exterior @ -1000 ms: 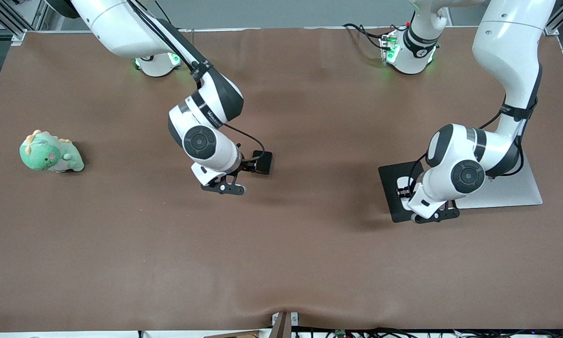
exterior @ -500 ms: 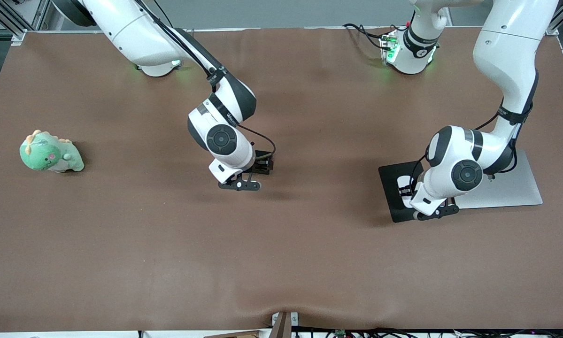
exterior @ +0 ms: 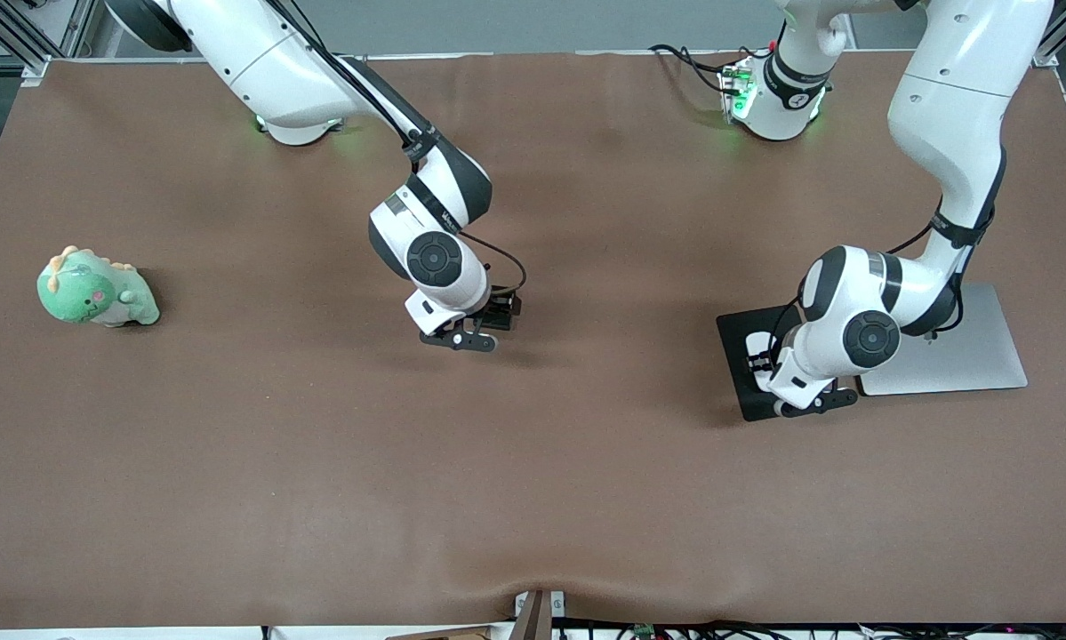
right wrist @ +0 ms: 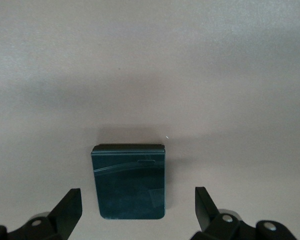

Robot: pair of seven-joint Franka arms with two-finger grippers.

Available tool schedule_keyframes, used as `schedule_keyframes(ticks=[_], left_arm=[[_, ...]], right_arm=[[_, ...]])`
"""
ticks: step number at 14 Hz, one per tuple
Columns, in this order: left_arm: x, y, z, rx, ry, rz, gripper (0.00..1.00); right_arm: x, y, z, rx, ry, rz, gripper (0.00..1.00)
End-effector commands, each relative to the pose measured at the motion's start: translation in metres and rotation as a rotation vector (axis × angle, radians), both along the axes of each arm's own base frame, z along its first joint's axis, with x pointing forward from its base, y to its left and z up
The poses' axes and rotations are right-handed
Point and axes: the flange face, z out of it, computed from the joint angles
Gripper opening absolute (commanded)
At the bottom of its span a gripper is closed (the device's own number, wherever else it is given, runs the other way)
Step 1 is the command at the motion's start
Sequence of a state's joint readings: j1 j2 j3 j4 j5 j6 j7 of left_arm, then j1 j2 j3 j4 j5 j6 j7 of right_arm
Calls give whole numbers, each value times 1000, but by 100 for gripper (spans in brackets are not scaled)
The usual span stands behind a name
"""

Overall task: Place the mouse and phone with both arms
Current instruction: 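Lower the mouse onto the pad while the right gripper grasps the phone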

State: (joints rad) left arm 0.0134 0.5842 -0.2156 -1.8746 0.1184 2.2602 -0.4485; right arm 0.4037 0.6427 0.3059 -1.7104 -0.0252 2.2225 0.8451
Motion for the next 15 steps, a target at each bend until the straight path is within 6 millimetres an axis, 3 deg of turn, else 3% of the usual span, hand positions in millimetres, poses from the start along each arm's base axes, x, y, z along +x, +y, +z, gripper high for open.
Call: schedule_keyframes(ticks=[1, 12, 13, 15], left_arm=[[-1, 3, -2, 2, -10, -11, 13], [0, 8, -7, 27, -11, -37, 18], [0, 9, -8, 27, -9, -35, 24], [1, 9, -8, 27, -11, -35, 50]], right_arm=[[-5, 7, -13, -13, -17, -28, 100], [-19, 23, -38, -41, -53, -23, 100], [-20, 25, -40, -41, -52, -22, 100], [-21, 26, -44, -38, -54, -39, 100]])
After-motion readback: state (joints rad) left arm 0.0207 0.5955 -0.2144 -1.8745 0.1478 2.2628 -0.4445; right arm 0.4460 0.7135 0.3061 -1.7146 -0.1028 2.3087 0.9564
